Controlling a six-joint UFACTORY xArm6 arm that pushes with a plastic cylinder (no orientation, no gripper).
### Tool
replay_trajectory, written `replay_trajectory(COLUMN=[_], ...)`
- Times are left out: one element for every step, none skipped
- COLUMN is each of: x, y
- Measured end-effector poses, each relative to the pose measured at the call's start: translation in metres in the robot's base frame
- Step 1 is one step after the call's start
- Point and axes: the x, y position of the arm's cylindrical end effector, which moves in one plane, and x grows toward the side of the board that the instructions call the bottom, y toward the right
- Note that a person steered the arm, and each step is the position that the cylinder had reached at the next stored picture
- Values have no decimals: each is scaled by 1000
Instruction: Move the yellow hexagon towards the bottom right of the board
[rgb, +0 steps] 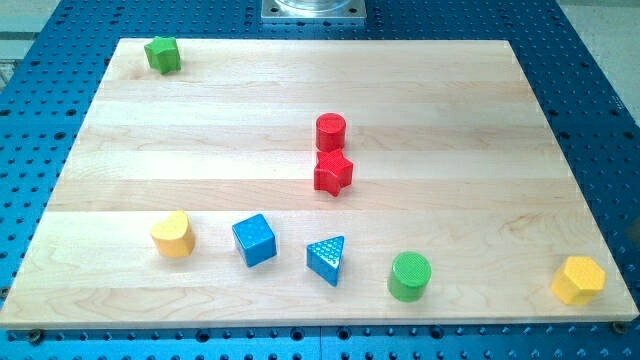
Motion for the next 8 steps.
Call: replay_trajectory(x=[55,57,58,56,56,57,58,58], y=[-37,-55,-99,-108,-136,-176,-222,-282])
